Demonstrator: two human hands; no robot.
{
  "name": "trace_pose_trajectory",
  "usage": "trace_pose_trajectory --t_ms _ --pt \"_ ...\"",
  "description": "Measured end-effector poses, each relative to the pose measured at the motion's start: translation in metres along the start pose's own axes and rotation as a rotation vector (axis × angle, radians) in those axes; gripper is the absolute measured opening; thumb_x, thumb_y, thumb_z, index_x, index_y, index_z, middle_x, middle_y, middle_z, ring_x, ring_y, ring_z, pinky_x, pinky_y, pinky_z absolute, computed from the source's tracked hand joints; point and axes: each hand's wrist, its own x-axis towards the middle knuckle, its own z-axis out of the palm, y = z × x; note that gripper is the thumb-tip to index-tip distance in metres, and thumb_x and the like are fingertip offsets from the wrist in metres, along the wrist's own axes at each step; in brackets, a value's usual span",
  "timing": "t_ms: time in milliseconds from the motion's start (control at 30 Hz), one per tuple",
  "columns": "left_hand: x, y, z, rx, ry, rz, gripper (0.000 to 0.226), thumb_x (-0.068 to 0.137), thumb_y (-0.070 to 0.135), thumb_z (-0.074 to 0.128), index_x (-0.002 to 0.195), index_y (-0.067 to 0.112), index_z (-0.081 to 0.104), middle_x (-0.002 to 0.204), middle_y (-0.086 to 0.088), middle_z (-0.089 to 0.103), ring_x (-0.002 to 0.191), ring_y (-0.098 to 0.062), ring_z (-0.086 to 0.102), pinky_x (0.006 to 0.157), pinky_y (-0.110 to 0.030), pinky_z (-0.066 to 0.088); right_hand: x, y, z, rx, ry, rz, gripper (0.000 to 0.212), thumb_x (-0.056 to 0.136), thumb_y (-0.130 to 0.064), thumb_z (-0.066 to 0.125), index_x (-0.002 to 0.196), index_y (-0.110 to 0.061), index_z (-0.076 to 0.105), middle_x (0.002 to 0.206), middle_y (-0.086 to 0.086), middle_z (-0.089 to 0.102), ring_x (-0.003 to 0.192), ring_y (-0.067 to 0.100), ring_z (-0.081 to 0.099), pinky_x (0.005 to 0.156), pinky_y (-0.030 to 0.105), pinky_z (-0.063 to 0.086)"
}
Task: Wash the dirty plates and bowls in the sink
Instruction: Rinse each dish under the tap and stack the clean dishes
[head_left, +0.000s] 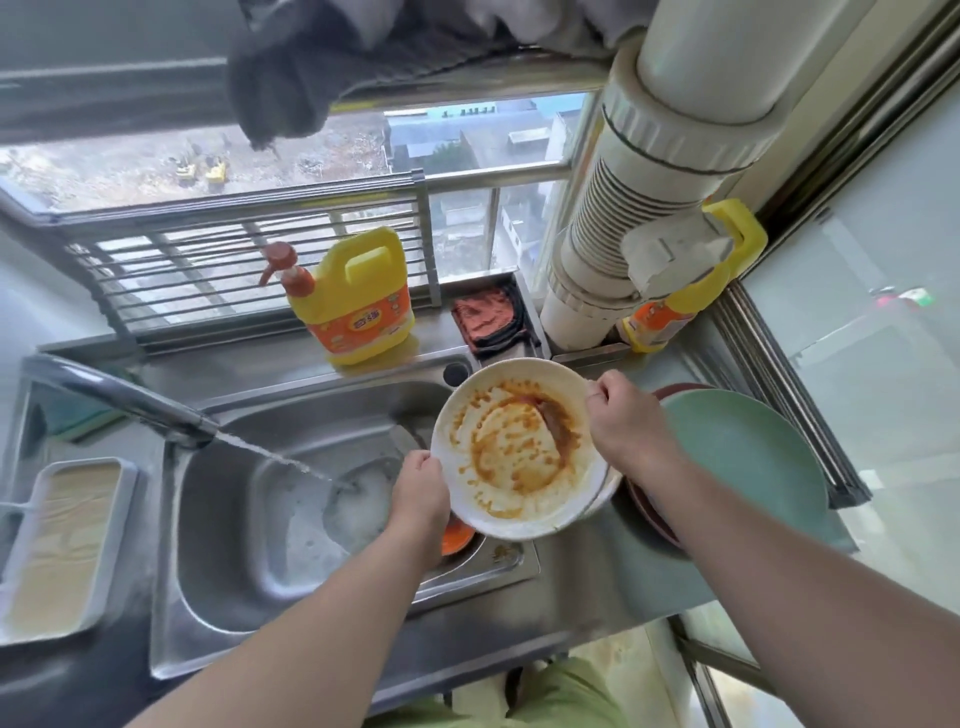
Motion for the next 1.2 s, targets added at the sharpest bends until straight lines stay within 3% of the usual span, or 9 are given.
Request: trace_pose_trajectory --t_ms 100,233,333,400,500,600,767,933,1200 --pt "0.006 -0.007 -0.033 -0.094 -0.057 -0.08 0.017 0.093 0.024 0.052 0.103 0.019 0.065 0.105 -0.013 0.075 0.093 -0.035 0.069 0.088 -0.051 0.059 -0.027 -0.028 0.011 0.176 0.019 -0.059 0.032 0.11 -0.045 0.041 0.088 -0.023 0.05 0.082 -0.001 0.061 0.077 0.02 0.058 0.065 0.039 0.041" --pt "0.021 -0.016 -0.085 -0.044 -0.012 -0.095 0.022 0.09 0.017 0.043 0.098 0.012 0.063 0.082 -0.011 0.068 0.066 -0.025 0.057 0.058 -0.035 0.048 -0.055 -0.059 0.045 0.282 -0.075 -0.053 0.036 0.111 -0.045 0.041 0.089 -0.02 0.054 0.081 0.001 0.065 0.073 0.019 0.061 0.057 0.034 0.038" --pt "0.034 -0.029 -0.127 0.006 0.081 -0.085 0.023 0.092 0.017 0.037 0.089 0.01 0.059 0.079 -0.011 0.06 0.065 -0.023 0.052 0.051 -0.028 0.044 -0.062 -0.075 0.084 0.264 -0.17 0.019 0.036 0.111 -0.047 0.041 0.093 -0.02 0.057 0.088 0.001 0.065 0.078 0.018 0.059 0.057 0.033 0.037" --pt "0.035 -0.035 -0.155 0.053 0.162 -0.051 0.023 0.095 0.015 0.037 0.087 0.003 0.055 0.081 -0.011 0.057 0.067 -0.022 0.048 0.051 -0.026 0.04 -0.067 -0.083 0.112 0.241 -0.245 0.057 0.034 0.11 -0.047 0.041 0.096 -0.021 0.057 0.093 0.002 0.064 0.082 0.018 0.058 0.06 0.034 0.039" --pt "0.033 -0.04 -0.189 0.173 0.272 0.05 0.026 0.096 0.022 0.038 0.076 0.011 0.049 0.079 -0.009 0.052 0.068 -0.024 0.042 0.058 -0.034 0.036 -0.072 -0.091 0.151 0.203 -0.319 0.087 0.031 0.11 -0.046 0.041 0.098 -0.021 0.056 0.099 0.003 0.063 0.091 0.023 0.058 0.074 0.04 0.045" --pt "0.026 -0.036 -0.212 0.283 0.334 0.143 0.028 0.099 0.021 0.037 0.079 0.007 0.05 0.078 -0.011 0.055 0.07 -0.026 0.045 0.063 -0.04 0.035 -0.075 -0.1 0.183 0.136 -0.367 0.088 0.031 0.11 -0.044 0.038 0.101 -0.021 0.057 0.104 0.004 0.067 0.096 0.029 0.06 0.082 0.042 0.048" --pt "0.012 -0.025 -0.243 0.417 0.397 0.325 0.031 0.105 0.024 0.038 0.083 0.01 0.055 0.077 -0.011 0.061 0.072 -0.028 0.056 0.066 -0.043 0.044 -0.081 -0.128 0.222 0.059 -0.453 0.029 0.027 0.112 -0.031 0.031 0.104 -0.016 0.051 0.107 0.009 0.066 0.092 0.028 0.055 0.078 0.037 0.04" --pt "0.004 -0.027 -0.263 0.512 0.477 0.427 0.031 0.111 0.029 0.039 0.088 0.015 0.056 0.075 -0.007 0.061 0.072 -0.025 0.057 0.068 -0.044 0.044 -0.082 -0.153 0.242 0.105 -0.497 0.03 0.029 0.111 -0.042 0.026 0.107 -0.022 0.047 0.105 0.013 0.064 0.094 0.035 0.066 0.085 0.051 0.059" --pt "0.028 -0.056 -0.258 0.508 0.506 0.211 0.029 0.107 0.035 0.043 0.093 0.022 0.066 0.081 -0.001 0.07 0.084 -0.031 0.063 0.078 -0.043 0.052 -0.059 -0.158 0.205 0.066 -0.333 -0.115 0.028 0.112 -0.043 0.028 0.098 -0.025 0.043 0.084 0.008 0.06 0.082 0.038 0.061 0.077 0.049 0.055"
